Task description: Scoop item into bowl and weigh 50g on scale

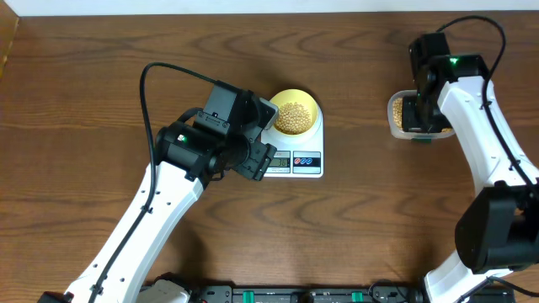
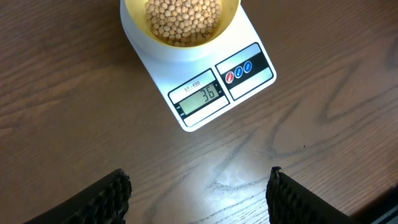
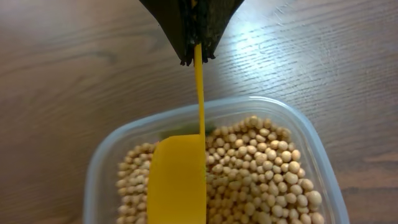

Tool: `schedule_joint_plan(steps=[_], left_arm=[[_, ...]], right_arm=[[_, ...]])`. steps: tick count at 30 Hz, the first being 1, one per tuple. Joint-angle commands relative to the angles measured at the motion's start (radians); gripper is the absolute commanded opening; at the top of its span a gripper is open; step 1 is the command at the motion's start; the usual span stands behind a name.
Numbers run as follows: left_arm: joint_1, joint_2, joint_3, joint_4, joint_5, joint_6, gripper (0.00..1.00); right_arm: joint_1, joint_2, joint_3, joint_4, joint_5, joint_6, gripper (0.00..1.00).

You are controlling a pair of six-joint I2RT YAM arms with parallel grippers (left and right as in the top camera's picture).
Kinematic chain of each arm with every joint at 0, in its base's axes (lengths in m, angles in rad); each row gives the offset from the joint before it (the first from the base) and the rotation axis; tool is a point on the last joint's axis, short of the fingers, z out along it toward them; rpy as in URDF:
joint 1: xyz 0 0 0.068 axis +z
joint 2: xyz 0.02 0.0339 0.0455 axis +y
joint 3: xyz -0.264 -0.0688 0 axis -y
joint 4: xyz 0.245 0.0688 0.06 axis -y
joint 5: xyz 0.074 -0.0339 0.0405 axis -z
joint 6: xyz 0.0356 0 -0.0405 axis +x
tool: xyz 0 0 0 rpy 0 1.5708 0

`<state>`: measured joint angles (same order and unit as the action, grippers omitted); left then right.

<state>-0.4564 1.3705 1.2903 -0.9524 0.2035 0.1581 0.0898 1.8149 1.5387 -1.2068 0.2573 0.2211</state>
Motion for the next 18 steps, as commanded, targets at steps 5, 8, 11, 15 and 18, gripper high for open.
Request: schedule_joint_plan(steps=[5,8,11,15,18], left_arm=[[-0.001,-0.020,-0.002,0.000,-0.006,0.010,0.73],[-0.001,-0.020,-0.002,0.000,-0.006,0.010,0.73],[-0.001,-0.020,-0.002,0.000,-0.006,0.010,0.73],[-0.001,-0.020,-0.002,0.000,-0.006,0.010,0.73],[-0.001,-0.020,-0.002,0.000,-0.006,0.010,0.73]], right_arm=[[-0.012,-0.002,-0.060,0.058,-0.072,0.018,0.01],[-0.028,-0.002,-0.062,0.070,-0.152,0.018,0.01],[-0.048,-0.002,-0.062,0.078,-0.201,0.018,0.01],[-0.092,-0.002,-0.062,0.087,-0.277,0.002,0.01],[-0.124,-0.002,-0.062,0.090,-0.331,-0.003,0.01]])
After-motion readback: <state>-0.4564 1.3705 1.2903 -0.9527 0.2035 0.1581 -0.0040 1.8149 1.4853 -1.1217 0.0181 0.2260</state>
